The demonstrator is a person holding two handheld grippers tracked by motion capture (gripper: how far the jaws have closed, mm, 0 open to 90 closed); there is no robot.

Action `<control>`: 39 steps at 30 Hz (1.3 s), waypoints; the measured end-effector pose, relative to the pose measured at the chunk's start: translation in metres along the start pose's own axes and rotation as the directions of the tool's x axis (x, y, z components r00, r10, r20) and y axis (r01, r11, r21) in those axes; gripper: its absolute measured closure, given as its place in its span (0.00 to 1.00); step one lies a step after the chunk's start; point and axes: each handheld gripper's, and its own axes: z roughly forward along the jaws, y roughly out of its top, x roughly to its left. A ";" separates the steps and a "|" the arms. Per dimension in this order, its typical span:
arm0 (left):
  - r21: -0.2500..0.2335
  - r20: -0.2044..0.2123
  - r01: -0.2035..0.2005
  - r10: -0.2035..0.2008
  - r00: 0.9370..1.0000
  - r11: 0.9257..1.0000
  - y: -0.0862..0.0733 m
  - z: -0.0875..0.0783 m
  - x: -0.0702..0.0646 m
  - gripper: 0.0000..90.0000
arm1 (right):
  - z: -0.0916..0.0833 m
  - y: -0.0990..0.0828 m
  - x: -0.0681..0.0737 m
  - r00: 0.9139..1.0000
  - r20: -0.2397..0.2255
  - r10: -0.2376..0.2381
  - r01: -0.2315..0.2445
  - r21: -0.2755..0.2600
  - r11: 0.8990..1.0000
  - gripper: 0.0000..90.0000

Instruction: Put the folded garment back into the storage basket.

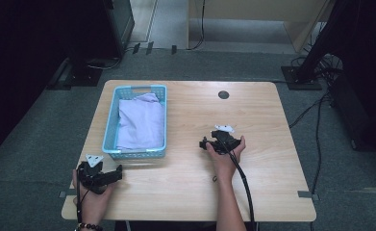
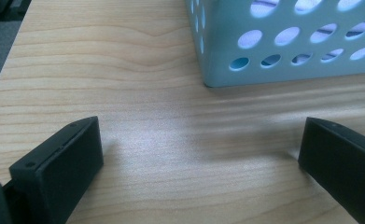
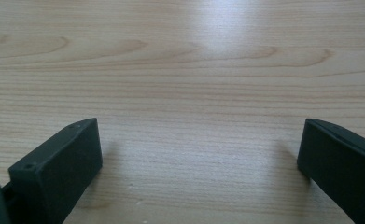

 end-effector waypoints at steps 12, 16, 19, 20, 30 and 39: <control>0.000 0.000 0.000 0.000 1.000 1.000 0.000 0.000 0.000 0.00 | -0.004 -0.004 -0.016 1.000 0.011 0.008 -0.008 -0.001 1.000 0.00; 0.000 0.000 0.000 0.000 1.000 1.000 0.000 0.000 0.000 0.00 | -0.006 -0.006 -0.023 1.000 0.013 0.009 -0.009 0.000 1.000 0.00; 0.000 0.000 0.000 0.000 1.000 1.000 0.000 0.000 0.000 0.00 | -0.008 -0.007 -0.028 1.000 0.012 0.009 -0.009 0.000 1.000 0.00; 0.000 0.000 0.000 0.000 1.000 1.000 0.000 0.000 0.000 0.00 | -0.008 -0.007 -0.030 1.000 0.015 0.012 -0.012 0.000 1.000 0.00; 0.000 0.000 0.000 0.000 1.000 1.000 0.000 0.000 0.000 0.00 | -0.011 -0.010 -0.041 1.000 0.019 0.015 -0.015 0.000 1.000 0.00; 0.000 0.000 0.000 0.000 1.000 1.000 0.000 0.000 0.000 0.00 | -0.015 -0.014 -0.049 1.000 0.018 0.015 -0.015 -0.001 1.000 0.00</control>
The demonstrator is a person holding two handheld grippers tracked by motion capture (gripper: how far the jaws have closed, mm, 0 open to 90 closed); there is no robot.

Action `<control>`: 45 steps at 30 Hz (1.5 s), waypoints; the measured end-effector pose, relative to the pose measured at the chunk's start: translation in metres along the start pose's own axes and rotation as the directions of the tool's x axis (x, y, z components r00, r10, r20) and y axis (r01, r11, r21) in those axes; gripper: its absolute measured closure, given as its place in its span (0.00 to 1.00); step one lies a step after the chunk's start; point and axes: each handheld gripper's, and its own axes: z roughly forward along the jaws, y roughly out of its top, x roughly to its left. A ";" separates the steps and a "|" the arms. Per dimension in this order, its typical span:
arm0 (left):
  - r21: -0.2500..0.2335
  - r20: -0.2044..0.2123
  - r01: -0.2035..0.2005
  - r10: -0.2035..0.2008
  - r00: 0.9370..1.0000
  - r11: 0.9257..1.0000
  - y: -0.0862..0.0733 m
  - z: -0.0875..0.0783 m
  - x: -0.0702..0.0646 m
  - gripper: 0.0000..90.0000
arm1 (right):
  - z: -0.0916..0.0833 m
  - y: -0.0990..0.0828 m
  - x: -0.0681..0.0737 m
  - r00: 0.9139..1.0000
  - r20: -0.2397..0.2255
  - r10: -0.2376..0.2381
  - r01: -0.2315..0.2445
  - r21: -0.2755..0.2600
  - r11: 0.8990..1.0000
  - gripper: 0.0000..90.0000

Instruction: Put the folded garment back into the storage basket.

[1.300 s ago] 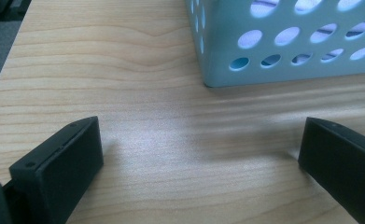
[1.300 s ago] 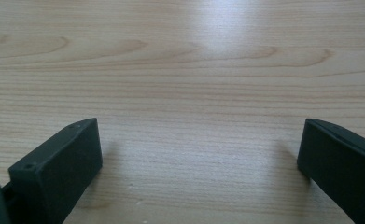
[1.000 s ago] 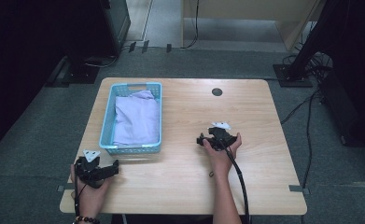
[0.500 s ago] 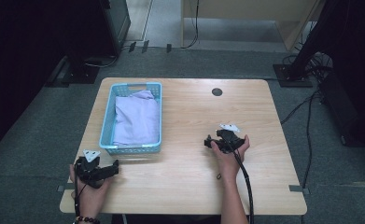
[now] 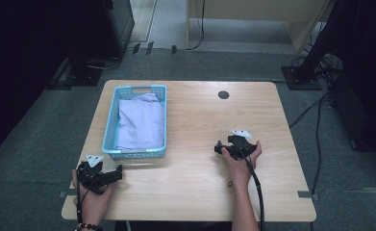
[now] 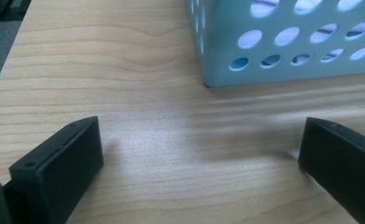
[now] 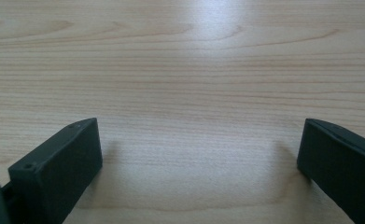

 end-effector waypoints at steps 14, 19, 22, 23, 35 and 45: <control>0.000 0.000 0.001 -0.001 1.000 1.000 0.000 0.000 0.000 0.00 | -0.006 -0.005 -0.018 1.000 0.004 0.003 -0.003 0.000 1.000 0.00; -0.001 0.001 0.000 0.000 1.000 1.000 0.000 0.000 0.000 0.00 | -0.008 -0.007 -0.024 1.000 0.009 0.007 -0.007 -0.001 1.000 0.00; -0.001 0.001 0.000 0.000 1.000 1.000 0.000 0.000 0.000 0.00 | -0.008 -0.008 -0.027 1.000 0.009 0.008 -0.008 0.000 1.000 0.00; -0.001 0.001 0.000 0.000 1.000 1.000 0.000 0.000 0.000 0.00 | -0.009 -0.009 -0.031 1.000 0.012 0.012 -0.012 0.001 1.000 0.00; -0.002 0.003 -0.002 0.002 1.000 1.000 0.000 0.000 0.000 0.00 | -0.014 -0.012 -0.047 0.999 0.023 0.022 -0.022 -0.002 1.000 0.00; -0.001 0.003 -0.005 0.005 1.000 1.000 0.000 0.000 0.000 0.00 | -0.018 -0.016 -0.061 0.999 0.039 0.037 -0.037 -0.002 0.999 0.00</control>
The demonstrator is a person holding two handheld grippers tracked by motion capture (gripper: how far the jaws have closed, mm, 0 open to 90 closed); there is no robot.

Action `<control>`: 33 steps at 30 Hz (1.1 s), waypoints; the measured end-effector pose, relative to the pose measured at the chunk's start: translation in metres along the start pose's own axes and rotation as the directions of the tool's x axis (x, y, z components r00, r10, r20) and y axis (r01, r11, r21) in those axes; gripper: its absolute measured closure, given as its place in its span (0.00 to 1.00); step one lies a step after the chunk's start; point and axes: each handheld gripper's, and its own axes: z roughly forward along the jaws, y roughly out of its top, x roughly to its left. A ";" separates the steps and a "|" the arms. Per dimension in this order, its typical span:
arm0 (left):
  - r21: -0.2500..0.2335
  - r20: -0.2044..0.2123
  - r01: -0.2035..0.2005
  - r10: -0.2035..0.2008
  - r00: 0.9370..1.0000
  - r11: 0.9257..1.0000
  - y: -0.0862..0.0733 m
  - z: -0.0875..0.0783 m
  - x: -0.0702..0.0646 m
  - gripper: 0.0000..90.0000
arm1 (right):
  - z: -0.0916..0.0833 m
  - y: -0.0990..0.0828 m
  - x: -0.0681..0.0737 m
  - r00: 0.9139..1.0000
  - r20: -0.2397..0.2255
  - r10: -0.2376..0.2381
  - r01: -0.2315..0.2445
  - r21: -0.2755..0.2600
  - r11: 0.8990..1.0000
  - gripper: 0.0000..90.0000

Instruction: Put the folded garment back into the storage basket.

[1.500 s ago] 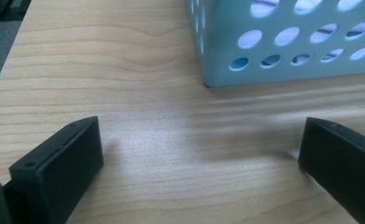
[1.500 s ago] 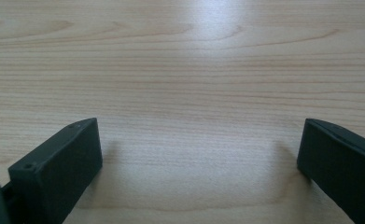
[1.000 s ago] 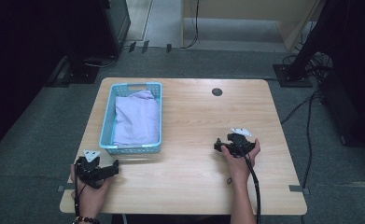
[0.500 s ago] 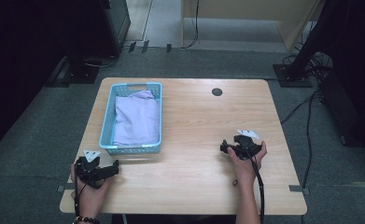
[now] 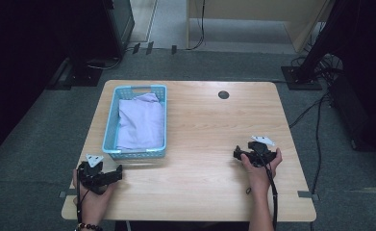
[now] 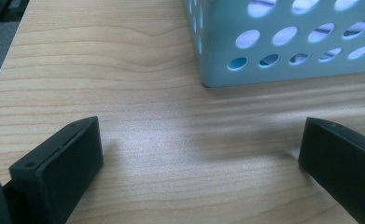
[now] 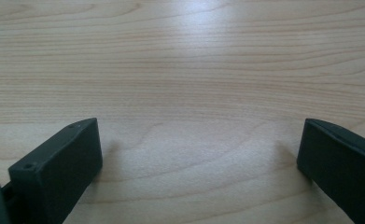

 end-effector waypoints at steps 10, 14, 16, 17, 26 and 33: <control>0.000 0.001 0.001 -0.001 1.000 1.000 0.000 0.000 0.000 0.00 | -0.004 -0.003 -0.012 1.000 0.011 0.010 -0.010 0.000 1.000 0.00; 0.000 0.001 0.001 -0.001 1.000 1.000 0.000 0.000 0.000 0.00 | -0.005 -0.005 -0.016 1.000 0.014 0.015 -0.015 0.000 1.000 0.00; 0.000 0.001 0.001 -0.001 1.000 1.000 0.000 0.000 0.000 0.00 | -0.006 -0.006 -0.019 1.000 0.016 0.014 -0.014 0.000 1.000 0.00; 0.000 0.001 0.001 -0.001 1.000 1.000 0.000 0.000 0.000 0.00 | -0.007 -0.006 -0.020 1.000 0.018 0.018 -0.018 0.000 1.000 0.00; 0.000 0.001 0.001 -0.001 1.000 1.000 0.000 0.000 0.000 0.00 | -0.013 -0.012 -0.037 0.999 0.033 0.032 -0.032 -0.002 0.999 0.00; 0.000 0.001 0.000 0.000 1.000 1.000 0.000 0.000 0.000 0.00 | -0.017 -0.015 -0.046 0.998 0.045 0.047 -0.047 -0.002 0.999 0.00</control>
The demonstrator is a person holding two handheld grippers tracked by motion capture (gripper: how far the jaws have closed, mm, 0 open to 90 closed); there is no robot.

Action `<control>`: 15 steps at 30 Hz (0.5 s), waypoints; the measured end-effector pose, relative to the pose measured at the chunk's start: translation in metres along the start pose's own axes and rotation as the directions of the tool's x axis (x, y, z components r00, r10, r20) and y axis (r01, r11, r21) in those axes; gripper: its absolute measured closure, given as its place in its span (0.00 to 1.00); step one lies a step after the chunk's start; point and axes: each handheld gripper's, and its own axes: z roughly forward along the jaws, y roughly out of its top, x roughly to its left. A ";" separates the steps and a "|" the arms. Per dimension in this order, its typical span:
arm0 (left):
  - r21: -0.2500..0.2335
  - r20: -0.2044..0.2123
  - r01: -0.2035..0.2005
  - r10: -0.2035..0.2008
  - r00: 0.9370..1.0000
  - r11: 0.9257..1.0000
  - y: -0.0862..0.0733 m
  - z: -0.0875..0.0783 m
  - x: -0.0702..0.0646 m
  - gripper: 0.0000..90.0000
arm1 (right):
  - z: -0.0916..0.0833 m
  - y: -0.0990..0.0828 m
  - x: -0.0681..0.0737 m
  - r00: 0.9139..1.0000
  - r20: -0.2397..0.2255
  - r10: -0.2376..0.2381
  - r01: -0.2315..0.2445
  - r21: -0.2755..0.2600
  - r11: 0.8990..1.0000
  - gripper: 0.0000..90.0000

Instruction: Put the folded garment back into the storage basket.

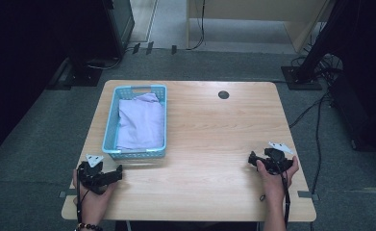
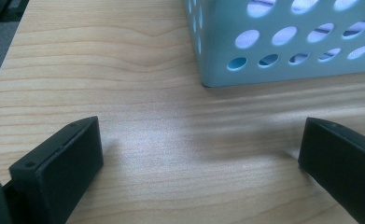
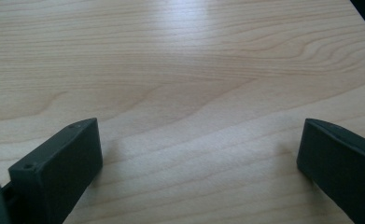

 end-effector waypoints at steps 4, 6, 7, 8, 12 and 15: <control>0.000 0.001 -0.001 0.001 1.000 1.000 0.000 0.000 0.000 0.00 | -0.003 -0.002 -0.006 1.000 0.007 0.005 -0.005 0.001 1.000 0.00; 0.000 0.001 -0.001 0.001 1.000 1.000 0.000 0.000 0.000 0.00 | -0.004 -0.003 -0.009 1.000 0.010 0.009 -0.009 0.000 1.000 0.00; 0.000 0.001 -0.001 0.001 1.000 1.000 0.000 0.000 0.000 0.00 | -0.004 -0.004 -0.011 1.000 0.013 0.013 -0.013 -0.001 1.000 0.00; 0.000 0.001 -0.001 0.001 1.000 1.000 0.000 0.000 0.000 0.00 | -0.004 -0.004 -0.011 1.000 0.013 0.013 -0.013 -0.001 1.000 0.00; 0.000 0.001 -0.001 0.001 1.000 1.000 0.000 0.000 0.000 0.00 | -0.006 -0.006 -0.016 1.000 0.019 0.018 -0.018 0.000 1.000 0.00; 0.000 0.002 -0.001 0.001 1.000 1.000 0.000 0.000 0.000 0.00 | -0.008 -0.008 -0.020 0.999 0.023 0.024 -0.024 0.000 1.000 0.00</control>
